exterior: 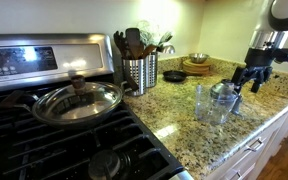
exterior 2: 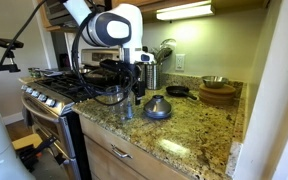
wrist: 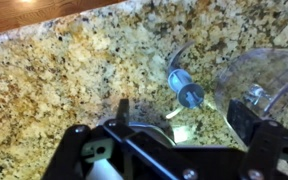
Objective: Put the slicer in the container then put the grey cover on top of the container
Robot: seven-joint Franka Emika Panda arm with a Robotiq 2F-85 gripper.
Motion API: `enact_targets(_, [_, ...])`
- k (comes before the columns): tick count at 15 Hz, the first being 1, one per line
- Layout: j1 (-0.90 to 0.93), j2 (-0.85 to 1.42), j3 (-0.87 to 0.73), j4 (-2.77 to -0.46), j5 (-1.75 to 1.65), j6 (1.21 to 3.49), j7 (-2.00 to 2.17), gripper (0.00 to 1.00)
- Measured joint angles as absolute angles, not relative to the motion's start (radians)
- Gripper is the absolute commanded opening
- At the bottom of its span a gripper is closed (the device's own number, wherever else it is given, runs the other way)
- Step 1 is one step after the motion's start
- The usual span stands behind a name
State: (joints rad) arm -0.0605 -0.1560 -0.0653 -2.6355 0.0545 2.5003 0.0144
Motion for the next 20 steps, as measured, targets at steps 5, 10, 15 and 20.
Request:
enact_targets(5, [-0.066,-0.141,-0.069,-2.645,0.077,2.509,0.012,0.98])
enact_targets(10, [-0.066,-0.121,-0.069,-2.645,0.111,2.532,0.0,0.85])
enact_targets(15, [-0.065,-0.107,-0.069,-2.645,0.129,2.552,-0.008,0.61])
enact_targets(20, [-0.065,-0.105,-0.069,-2.644,0.132,2.56,-0.021,0.64])
